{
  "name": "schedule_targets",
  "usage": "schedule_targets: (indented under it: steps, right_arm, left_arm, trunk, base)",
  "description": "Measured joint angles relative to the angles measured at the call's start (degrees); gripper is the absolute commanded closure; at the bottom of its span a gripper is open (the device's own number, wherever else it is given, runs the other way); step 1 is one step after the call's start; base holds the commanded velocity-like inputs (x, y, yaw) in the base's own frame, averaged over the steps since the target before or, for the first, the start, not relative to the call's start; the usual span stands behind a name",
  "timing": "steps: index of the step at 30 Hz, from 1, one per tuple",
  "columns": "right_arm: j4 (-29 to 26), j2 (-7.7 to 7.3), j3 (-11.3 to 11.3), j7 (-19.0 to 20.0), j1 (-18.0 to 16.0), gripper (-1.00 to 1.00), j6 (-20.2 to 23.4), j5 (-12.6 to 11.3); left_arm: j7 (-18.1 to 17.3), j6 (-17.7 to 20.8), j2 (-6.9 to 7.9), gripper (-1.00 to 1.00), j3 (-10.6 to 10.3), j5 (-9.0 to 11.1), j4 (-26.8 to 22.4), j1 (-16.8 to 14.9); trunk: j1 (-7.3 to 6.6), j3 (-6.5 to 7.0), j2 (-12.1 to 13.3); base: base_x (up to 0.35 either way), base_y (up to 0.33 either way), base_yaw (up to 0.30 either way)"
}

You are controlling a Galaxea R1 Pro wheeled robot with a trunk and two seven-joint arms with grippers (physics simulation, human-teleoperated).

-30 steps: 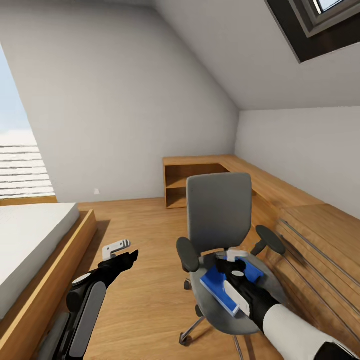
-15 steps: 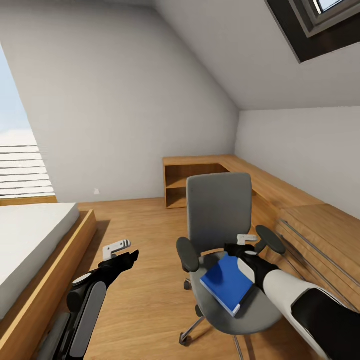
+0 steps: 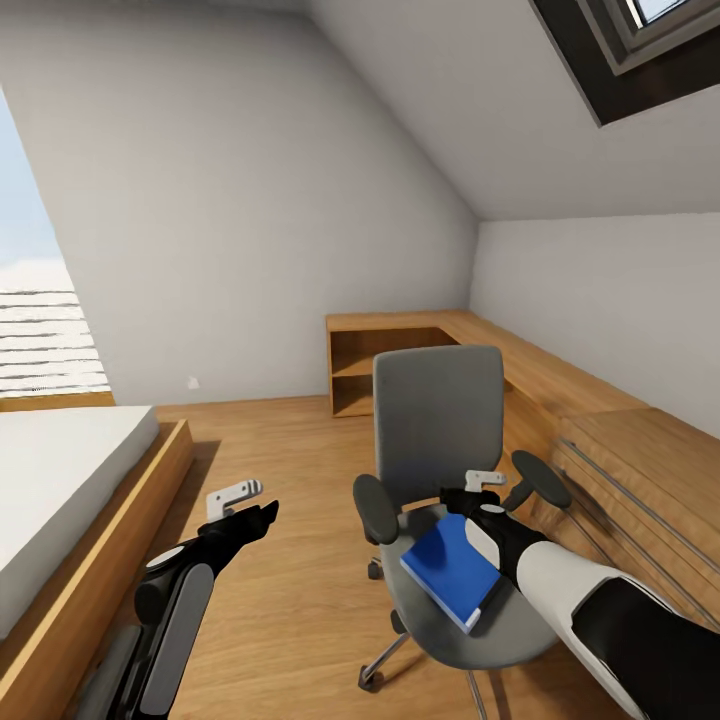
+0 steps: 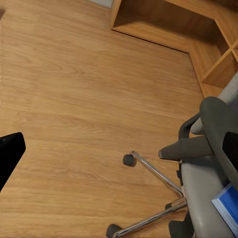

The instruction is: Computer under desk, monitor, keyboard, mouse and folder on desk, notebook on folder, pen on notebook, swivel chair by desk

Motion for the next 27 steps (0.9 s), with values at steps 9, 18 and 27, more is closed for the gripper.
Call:
schedule_targets:
  steps: [9,18,27]
  right_arm:
    - [0.0,-0.03,0.0,0.0,0.0,-1.00,0.0,0.0]
    - [0.0,0.04,0.0,-0.1,0.0,-1.00,0.0,0.0]
    - [0.3,-0.25,-0.1,0.0,0.0,-1.00,-0.2,0.1]
  left_arm:
    - [0.0,0.0,0.05,-1.00,0.0,0.0,0.0,0.0]
    - [0.0,0.0,0.06,-1.00,0.0,0.0,0.0,0.0]
    - [0.0,0.0,0.06,-1.00,0.0,0.0,0.0,0.0]
  trunk:
    - [0.00,0.00,0.0]
    - [0.00,0.00,0.0]
    - [-0.03,0.00,0.0]
  base:
    - [0.000,0.000,0.000]
    - [0.008,0.000,0.000]
    - [0.199,0.000,0.000]
